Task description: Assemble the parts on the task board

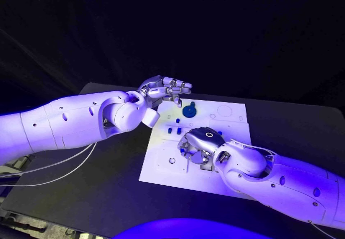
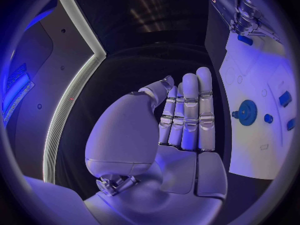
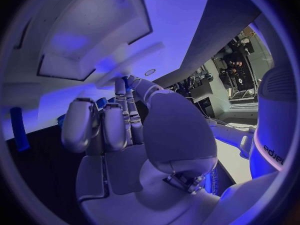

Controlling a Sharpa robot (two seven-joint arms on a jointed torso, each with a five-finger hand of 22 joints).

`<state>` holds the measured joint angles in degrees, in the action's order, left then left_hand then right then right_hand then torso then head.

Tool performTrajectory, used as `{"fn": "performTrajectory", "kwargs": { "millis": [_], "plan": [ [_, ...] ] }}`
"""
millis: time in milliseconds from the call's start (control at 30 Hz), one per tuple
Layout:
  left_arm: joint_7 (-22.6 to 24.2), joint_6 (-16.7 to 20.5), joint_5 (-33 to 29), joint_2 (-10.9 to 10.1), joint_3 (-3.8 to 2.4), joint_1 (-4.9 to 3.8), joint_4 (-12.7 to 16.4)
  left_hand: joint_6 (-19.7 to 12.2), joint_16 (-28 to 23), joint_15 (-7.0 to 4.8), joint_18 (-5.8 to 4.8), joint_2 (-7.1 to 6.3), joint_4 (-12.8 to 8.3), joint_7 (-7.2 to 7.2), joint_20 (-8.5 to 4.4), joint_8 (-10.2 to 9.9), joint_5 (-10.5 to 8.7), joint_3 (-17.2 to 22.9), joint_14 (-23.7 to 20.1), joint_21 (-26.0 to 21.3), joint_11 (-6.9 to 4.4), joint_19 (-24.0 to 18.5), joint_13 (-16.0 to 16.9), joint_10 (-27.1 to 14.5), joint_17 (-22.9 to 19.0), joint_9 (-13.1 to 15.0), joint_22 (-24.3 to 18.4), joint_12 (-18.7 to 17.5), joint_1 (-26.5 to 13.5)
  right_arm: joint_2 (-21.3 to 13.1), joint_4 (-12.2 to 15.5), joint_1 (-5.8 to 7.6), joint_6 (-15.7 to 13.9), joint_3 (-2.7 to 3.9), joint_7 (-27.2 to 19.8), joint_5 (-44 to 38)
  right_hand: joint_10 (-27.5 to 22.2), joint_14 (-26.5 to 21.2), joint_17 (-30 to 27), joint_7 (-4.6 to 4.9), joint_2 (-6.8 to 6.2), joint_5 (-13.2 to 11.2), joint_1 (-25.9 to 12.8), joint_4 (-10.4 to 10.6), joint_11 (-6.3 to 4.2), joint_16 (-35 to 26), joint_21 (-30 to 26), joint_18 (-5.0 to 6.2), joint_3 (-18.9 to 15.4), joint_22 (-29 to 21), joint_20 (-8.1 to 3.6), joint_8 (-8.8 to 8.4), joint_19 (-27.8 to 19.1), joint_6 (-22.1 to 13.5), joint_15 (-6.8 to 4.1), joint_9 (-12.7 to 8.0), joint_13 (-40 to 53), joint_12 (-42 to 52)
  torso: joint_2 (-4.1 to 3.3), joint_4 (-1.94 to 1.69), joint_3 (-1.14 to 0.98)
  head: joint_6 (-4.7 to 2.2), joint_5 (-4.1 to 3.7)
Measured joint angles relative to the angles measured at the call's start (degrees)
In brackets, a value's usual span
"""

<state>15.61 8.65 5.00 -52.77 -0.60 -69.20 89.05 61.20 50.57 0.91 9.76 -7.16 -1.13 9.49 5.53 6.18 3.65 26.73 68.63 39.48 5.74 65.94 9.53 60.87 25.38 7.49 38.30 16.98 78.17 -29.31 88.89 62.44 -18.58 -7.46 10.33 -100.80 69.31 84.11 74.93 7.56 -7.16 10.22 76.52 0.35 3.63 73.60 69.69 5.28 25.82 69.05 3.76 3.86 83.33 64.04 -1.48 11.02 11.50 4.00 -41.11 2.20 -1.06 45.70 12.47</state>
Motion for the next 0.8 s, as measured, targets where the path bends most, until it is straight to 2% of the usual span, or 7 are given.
{"fn": "performTrajectory", "kwargs": {
  "millis": [167,333,433,533,633,700,800],
  "plan": [
    [-0.18,-0.11,0.0,-0.08,0.0,-0.01,0.02,0.0,0.0,0.0,0.0,0.0,0.0,0.0,0.0,0.0,0.0,0.0,0.0,0.0,0.0,0.0,0.0,0.0,0.0,-0.04,0.0,0.0,0.0,-0.32,0.15,-0.04,-0.45,-0.07,0.13,-0.11,-4.06,0.02,0.0,0.46,-0.83,0.0,-0.83,0.05,1.13,-0.57,-1.52,0.0,-0.05,-1.3,0.75,-0.35,-0.75,-3.76,0.57,-1.21,-1.58,-0.68,0.02,0.01,-0.01,0.03,0.05],
    [-0.33,-0.2,0.0,-0.18,0.0,-0.01,0.02,0.0,0.0,0.21,0.0,0.0,0.02,0.0,0.0,0.0,0.0,-0.02,-0.21,-0.02,0.0,0.0,0.0,0.0,-0.08,-0.05,-0.05,0.07,0.0,-1.66,1.09,-0.07,-1.19,-0.16,0.54,-0.26,-4.63,-0.19,-0.01,0.31,-1.14,0.0,-1.14,0.05,1.2,-0.57,-1.71,0.0,-0.05,-1.66,0.76,-0.34,-0.76,-4.19,0.77,-1.36,-1.25,-0.31,0.04,0.02,-0.02,-0.02,0.09],
    [-0.41,-0.26,0.0,-0.27,0.0,-0.01,0.01,0.0,0.0,0.2,0.0,0.22,0.33,0.0,0.0,0.0,0.0,-0.33,-0.2,-0.33,0.0,0.0,0.0,0.0,-0.16,-0.1,-0.13,0.35,-0.22,-3.34,2.8,0.21,-1.55,-0.17,0.91,-0.34,-4.88,-0.19,-0.01,0.32,-1.3,-0.24,-1.3,0.29,0.97,-0.57,-1.91,0.0,-0.29,-1.77,0.95,-0.35,-0.95,-4.18,0.77,-1.43,-1.24,-0.07,0.07,0.02,-0.03,-0.12,0.02],
    [-0.5,-0.31,0.0,-0.4,0.0,-0.01,-0.03,0.0,0.0,0.2,0.0,0.23,0.33,0.0,0.0,0.0,0.0,-0.33,-0.2,-0.33,0.0,0.0,0.0,0.0,-0.16,-0.1,-0.13,0.35,-0.23,-5.68,5.29,1.08,-1.98,0.12,1.26,-0.46,-5.13,-0.19,-0.01,-0.09,-1.44,-0.25,-1.43,0.44,1.09,-1.01,-2.38,0.0,-0.44,-2.08,1.07,-0.34,-1.07,-4.59,0.77,-1.56,-1.22,0.04,0.07,0.04,-0.06,-0.31,-0.13],
    [-0.57,-0.35,0.0,-0.55,0.0,-0.01,-0.04,0.0,0.0,0.2,0.0,0.23,0.23,0.0,0.0,0.0,0.0,-0.42,-0.2,-0.33,0.0,0.0,0.0,0.0,-0.16,-0.1,-0.12,0.35,-0.23,-8.1,7.23,2.25,-2.41,0.51,1.56,-0.53,-5.54,-0.19,-0.01,-0.09,-1.46,-0.25,-1.45,0.45,1.09,-1.33,-2.67,0.0,-0.45,-2.33,1.16,-0.34,-1.16,-4.59,0.77,-1.56,-1.19,0.15,0.08,0.08,-0.05,-0.61,-0.44],
    [-0.62,-0.38,0.0,-0.63,0.0,-0.01,-0.04,0.0,0.0,0.2,0.0,0.23,0.16,0.0,0.0,0.0,0.0,-0.49,-0.2,-0.33,0.0,0.0,0.0,0.0,-0.16,-0.1,-0.12,0.35,-0.23,-10.23,8.55,3.37,-2.69,0.76,1.75,-0.52,-5.54,-0.19,-0.15,-0.09,-1.75,-0.25,-1.73,0.61,1.09,-1.58,-2.85,0.0,-0.61,-2.55,1.15,-0.34,-1.16,-4.59,0.77,-1.63,-1.19,0.15,0.08,0.11,-0.03,-0.93,-0.94],
    [-0.66,-0.44,0.0,-0.71,0.0,-0.01,0.02,0.0,0.0,0.2,0.0,0.23,0.17,0.0,0.0,0.0,0.0,-0.49,-0.2,-0.33,0.0,0.0,0.0,0.0,-0.16,-0.1,-0.12,0.35,-0.23,-13.48,9.59,5.31,-2.79,1.17,1.84,-0.28,-6.7,-0.19,-0.85,-0.63,-2.05,-0.6,-2.03,0.87,1.19,-2.46,-4.14,0.0,-0.99,-3.55,1.43,-0.34,-1.7,-5.13,0.77,-1.81,-1.19,0.36,0.1,0.15,-0.02,-1.47,-1.73]
  ]
}}
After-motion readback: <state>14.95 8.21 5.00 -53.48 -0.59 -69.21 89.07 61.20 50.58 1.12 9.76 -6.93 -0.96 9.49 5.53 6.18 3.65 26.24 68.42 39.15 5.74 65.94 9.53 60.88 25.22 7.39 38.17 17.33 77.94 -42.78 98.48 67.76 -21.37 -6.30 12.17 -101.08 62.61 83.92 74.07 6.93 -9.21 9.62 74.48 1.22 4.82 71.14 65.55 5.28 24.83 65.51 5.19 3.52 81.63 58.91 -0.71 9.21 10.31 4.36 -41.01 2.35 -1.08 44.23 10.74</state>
